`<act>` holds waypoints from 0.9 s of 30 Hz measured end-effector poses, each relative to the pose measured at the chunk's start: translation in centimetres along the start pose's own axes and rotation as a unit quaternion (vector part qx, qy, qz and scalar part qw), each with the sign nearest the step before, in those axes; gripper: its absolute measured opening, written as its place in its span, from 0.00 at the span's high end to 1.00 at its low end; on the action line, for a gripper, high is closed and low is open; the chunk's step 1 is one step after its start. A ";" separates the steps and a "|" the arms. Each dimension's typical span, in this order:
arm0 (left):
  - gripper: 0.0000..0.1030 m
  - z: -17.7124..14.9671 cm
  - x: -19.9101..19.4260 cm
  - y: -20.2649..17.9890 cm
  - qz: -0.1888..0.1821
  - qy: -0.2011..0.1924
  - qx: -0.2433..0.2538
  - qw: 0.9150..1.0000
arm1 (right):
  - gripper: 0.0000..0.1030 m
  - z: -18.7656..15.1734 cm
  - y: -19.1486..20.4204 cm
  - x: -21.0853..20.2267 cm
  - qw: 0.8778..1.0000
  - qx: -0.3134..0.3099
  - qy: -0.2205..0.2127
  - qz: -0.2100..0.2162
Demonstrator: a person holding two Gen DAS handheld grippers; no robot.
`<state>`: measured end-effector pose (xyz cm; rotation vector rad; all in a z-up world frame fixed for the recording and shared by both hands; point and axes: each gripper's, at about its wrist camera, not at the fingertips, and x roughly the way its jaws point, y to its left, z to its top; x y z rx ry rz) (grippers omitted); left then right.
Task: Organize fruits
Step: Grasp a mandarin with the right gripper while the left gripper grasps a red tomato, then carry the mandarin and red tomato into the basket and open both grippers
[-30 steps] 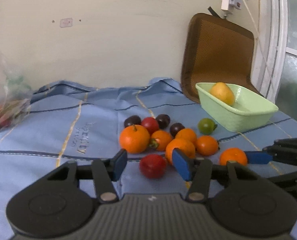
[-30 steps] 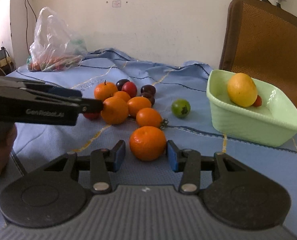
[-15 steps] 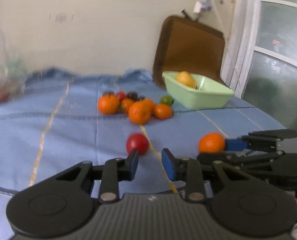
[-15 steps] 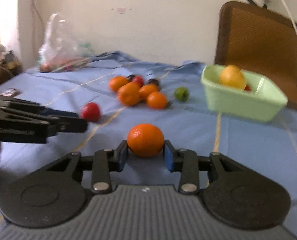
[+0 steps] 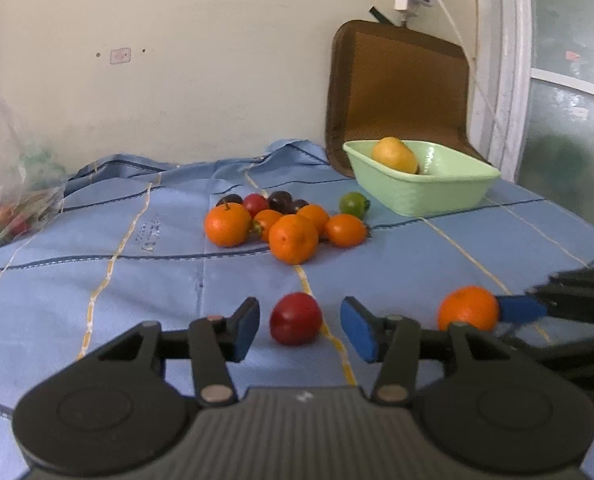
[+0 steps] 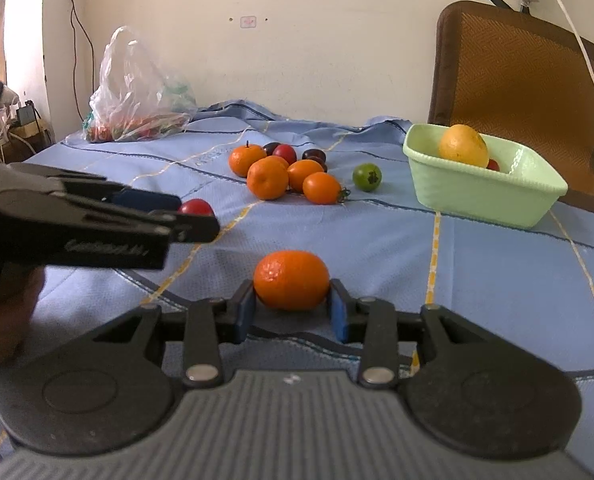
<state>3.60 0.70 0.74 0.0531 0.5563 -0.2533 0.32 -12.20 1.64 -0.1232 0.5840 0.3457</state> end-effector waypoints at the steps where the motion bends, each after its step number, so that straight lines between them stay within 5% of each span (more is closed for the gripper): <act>1: 0.71 0.1 0.4 0.1 -0.001 0.008 -0.003 1.000 | 0.59 0.0 0.0 0.0 1.000 0.002 0.000 0.001; 12: 0.71 0.7 0.5 -2.6 -0.065 -0.003 0.004 0.998 | 0.61 0.2 -1.4 -0.5 0.999 0.032 -0.019 0.010; 21: 0.71 7.9 5.4 -6.1 -0.095 -0.049 -0.011 0.994 | 0.61 3.4 -7.6 -0.8 0.989 0.041 -0.103 -0.095; 27: 0.70 11.8 10.5 -8.4 -0.113 -0.043 -0.028 0.992 | 0.61 5.5 -12.5 1.1 0.980 0.045 -0.124 -0.149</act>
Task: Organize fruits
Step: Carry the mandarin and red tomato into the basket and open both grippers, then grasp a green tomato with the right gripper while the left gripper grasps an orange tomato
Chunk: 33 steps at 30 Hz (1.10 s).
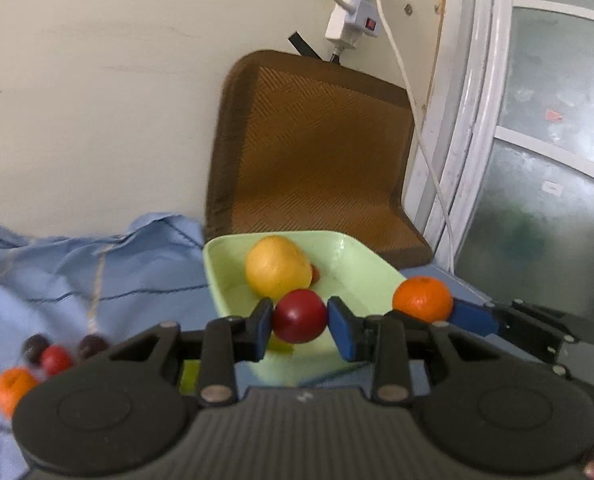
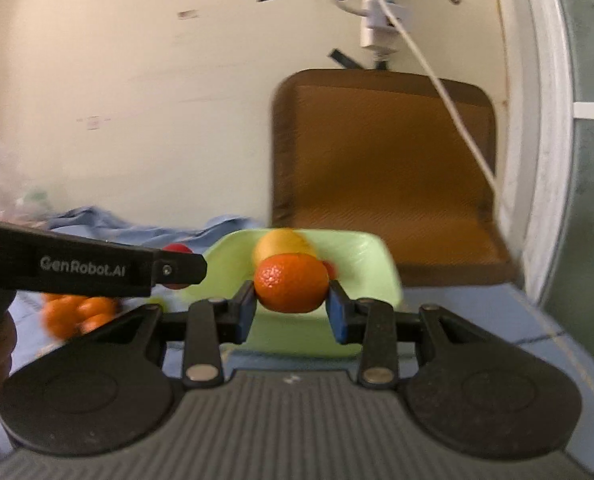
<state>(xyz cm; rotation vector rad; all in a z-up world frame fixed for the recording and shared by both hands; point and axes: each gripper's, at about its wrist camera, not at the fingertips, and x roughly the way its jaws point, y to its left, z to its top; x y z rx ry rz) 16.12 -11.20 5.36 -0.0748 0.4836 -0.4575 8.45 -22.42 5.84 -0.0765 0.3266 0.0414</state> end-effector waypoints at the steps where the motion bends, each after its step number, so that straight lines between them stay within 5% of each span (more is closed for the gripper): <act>1: 0.70 0.3 0.8 0.0 -0.001 0.004 -0.001 1.000 | 0.61 0.1 -0.4 0.5 1.000 -0.002 -0.001 -0.006; 7: 0.70 0.2 4.5 -0.4 0.009 0.027 -0.006 1.000 | 0.59 -0.1 -2.0 3.1 1.000 0.007 0.006 -0.024; 12: 0.59 -0.2 4.8 0.1 0.011 0.025 -0.022 0.999 | 0.46 -0.4 -2.5 3.1 1.000 0.015 0.010 -0.020; 22: 0.58 -1.3 -4.6 3.3 0.028 -0.049 -0.033 0.998 | 0.41 -0.6 -4.7 1.4 0.992 0.091 -0.049 -0.070; 28: 0.52 -4.8 -11.1 8.5 0.132 -0.065 -0.011 0.989 | 0.41 -0.9 -7.0 1.8 0.980 0.164 -0.038 -0.109; 33: 0.52 -7.6 -12.5 13.2 0.261 -0.024 -0.007 0.965 | 0.41 -1.6 -8.7 1.7 0.964 0.223 -0.030 -0.138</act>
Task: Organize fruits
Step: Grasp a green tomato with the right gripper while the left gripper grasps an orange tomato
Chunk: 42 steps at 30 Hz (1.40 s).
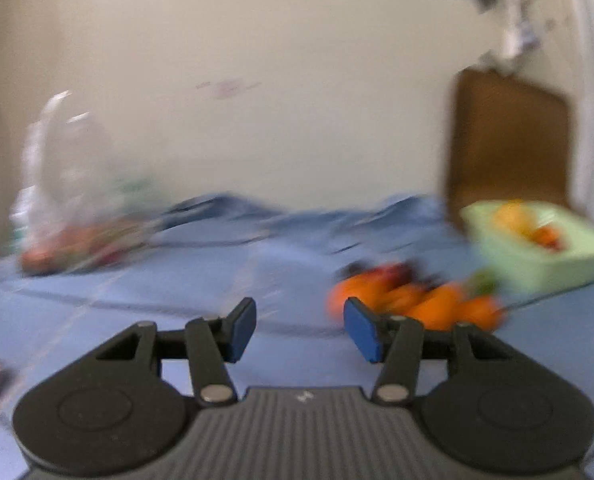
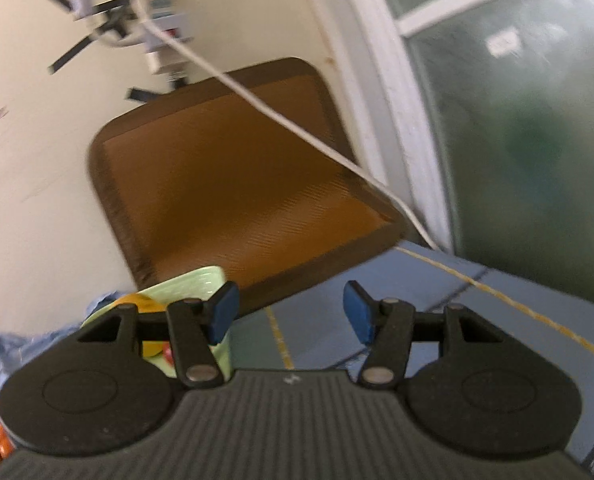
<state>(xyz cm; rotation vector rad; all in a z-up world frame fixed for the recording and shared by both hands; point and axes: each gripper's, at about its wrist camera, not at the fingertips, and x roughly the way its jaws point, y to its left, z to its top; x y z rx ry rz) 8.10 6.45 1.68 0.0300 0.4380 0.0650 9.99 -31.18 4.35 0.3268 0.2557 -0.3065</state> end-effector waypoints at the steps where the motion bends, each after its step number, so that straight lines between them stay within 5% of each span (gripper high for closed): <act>1: 0.52 -0.1 0.3 1.1 0.003 0.016 -0.019 1.000 | 0.41 0.0 -0.3 0.1 1.000 0.010 0.003 -0.006; 5: 0.52 0.1 1.0 3.5 -0.001 0.032 -0.088 0.996 | 0.42 -0.1 -0.9 -0.3 0.999 0.033 0.004 -0.029; 11: 0.51 -0.5 0.6 4.0 -0.028 0.031 -0.094 0.995 | 0.44 -1.3 0.3 -2.6 0.999 -0.001 0.037 -0.029; 17: 0.47 -1.1 0.0 3.9 -0.040 0.020 -0.084 0.995 | 0.52 -4.1 5.2 -6.1 0.992 -0.054 0.093 0.061; 21: 0.47 -1.1 -0.1 3.9 -0.046 0.021 -0.081 0.995 | 0.55 -6.2 11.1 -7.3 0.972 -0.136 0.129 0.142; 24: 0.47 -1.2 -0.2 3.7 -0.051 0.023 -0.078 0.995 | 0.55 -6.9 14.5 -7.2 0.962 -0.176 0.131 0.165; 38: 0.45 -1.1 -0.1 3.8 -0.064 0.028 -0.081 0.994 | 0.55 -7.8 18.7 1.4 0.974 -0.063 0.197 0.097; 39: 0.45 -1.1 -0.1 4.0 -0.066 0.028 -0.084 0.994 | 0.56 -7.9 19.0 1.8 0.973 -0.068 0.202 0.093; 40: 0.45 -1.1 -0.1 4.1 -0.068 0.028 -0.088 0.993 | 0.71 -7.8 19.2 1.9 0.973 -0.071 0.200 0.092; 42: 0.45 -1.1 -0.1 4.4 -0.081 0.026 -0.098 0.992 | 0.70 -7.5 19.0 1.8 0.971 -0.074 0.206 0.097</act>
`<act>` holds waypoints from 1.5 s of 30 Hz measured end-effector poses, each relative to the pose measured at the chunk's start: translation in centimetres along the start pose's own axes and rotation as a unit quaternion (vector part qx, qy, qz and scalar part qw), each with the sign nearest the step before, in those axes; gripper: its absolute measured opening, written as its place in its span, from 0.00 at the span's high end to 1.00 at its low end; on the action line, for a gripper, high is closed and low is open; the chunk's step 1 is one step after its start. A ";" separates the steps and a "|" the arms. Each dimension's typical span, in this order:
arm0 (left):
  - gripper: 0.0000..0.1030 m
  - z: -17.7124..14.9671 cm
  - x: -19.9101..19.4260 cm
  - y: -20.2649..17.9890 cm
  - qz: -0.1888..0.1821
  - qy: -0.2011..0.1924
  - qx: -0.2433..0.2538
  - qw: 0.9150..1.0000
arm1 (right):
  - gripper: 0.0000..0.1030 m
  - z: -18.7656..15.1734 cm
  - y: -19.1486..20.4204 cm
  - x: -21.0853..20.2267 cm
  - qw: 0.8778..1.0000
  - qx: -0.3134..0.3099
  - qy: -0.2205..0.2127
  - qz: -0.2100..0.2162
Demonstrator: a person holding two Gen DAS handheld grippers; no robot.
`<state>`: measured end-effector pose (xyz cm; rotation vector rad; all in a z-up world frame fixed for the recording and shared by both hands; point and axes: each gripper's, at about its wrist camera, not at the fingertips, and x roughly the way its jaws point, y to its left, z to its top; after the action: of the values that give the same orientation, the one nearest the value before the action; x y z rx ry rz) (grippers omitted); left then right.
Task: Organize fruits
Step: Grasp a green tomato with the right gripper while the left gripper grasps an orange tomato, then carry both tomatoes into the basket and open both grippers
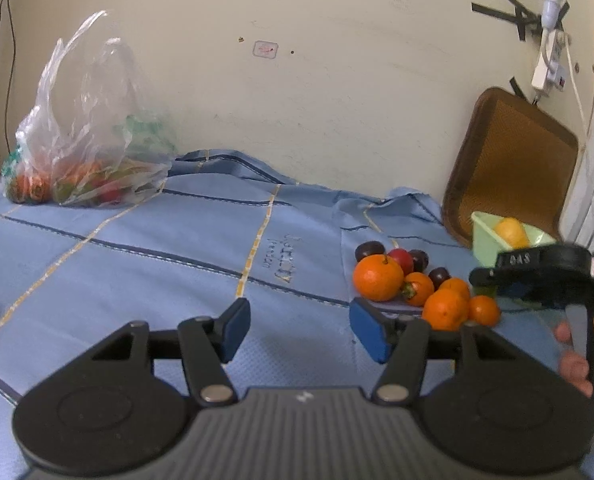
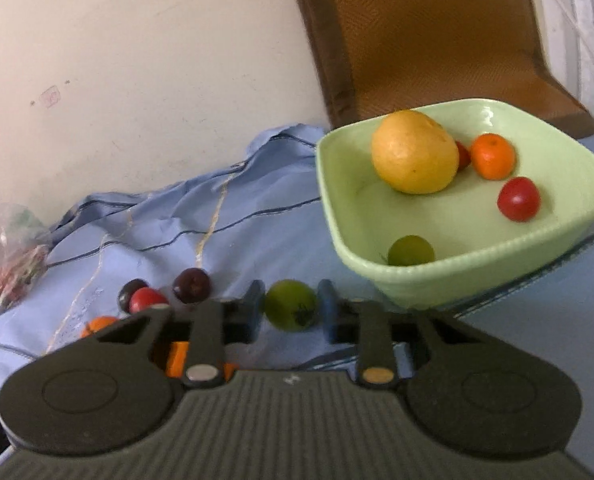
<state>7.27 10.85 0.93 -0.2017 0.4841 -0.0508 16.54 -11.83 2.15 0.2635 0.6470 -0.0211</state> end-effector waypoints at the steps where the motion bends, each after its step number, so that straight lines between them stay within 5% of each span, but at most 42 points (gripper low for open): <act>1: 0.45 0.0 -0.1 0.1 -0.007 -0.002 -0.003 1.000 | 0.70 -0.1 -0.2 -0.5 1.000 0.003 -0.001 -0.004; 4: 0.45 -0.1 -0.4 -0.5 -0.025 -0.010 0.012 1.000 | 0.70 -1.2 -1.5 -3.1 1.000 -0.007 -0.012 0.007; 8: 0.45 -0.5 -0.4 -4.0 -0.053 -0.024 0.095 0.994 | 0.70 -3.8 -3.9 -7.3 0.999 -0.029 -0.006 0.026; 13: 0.45 -0.5 1.7 -9.7 -0.055 -0.020 0.185 0.981 | 0.69 -6.2 -3.9 -10.4 0.991 -0.131 -0.018 0.036; 18: 0.51 -0.1 4.2 -11.3 -0.045 0.024 0.176 0.983 | 0.68 -7.1 -3.5 -9.8 0.985 -0.167 -0.009 0.043; 20: 0.64 -0.2 4.6 -11.1 -0.058 0.046 0.165 0.983 | 0.67 -7.1 -3.7 -9.8 0.985 -0.164 -0.008 0.049; 32: 0.66 -3.4 -0.8 -8.9 -0.115 0.083 0.099 0.985 | 0.55 -7.6 -4.5 -11.0 0.982 -0.173 -0.005 0.075; 38: 0.66 -4.4 -2.0 -10.7 -0.118 0.074 0.129 0.982 | 0.55 -7.5 -4.9 -11.0 0.982 -0.168 -0.004 0.086; 40: 0.66 -4.2 -1.6 -11.0 -0.114 0.074 0.123 0.983 | 0.57 -7.5 -4.7 -10.9 0.981 -0.175 -0.003 0.086; 41: 0.66 -4.1 -1.5 -11.0 -0.114 0.073 0.118 0.984 | 0.70 -7.5 -4.7 -10.9 0.980 -0.178 -0.004 0.085; 45: 0.67 -3.8 -0.6 -12.1 -0.127 0.074 0.128 0.981 | 0.72 -7.1 -5.6 -11.0 0.982 -0.162 -0.001 0.102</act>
<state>4.96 -1.57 0.43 -0.0048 0.5920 -0.3781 3.02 -16.16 1.97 0.0145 0.6080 0.2783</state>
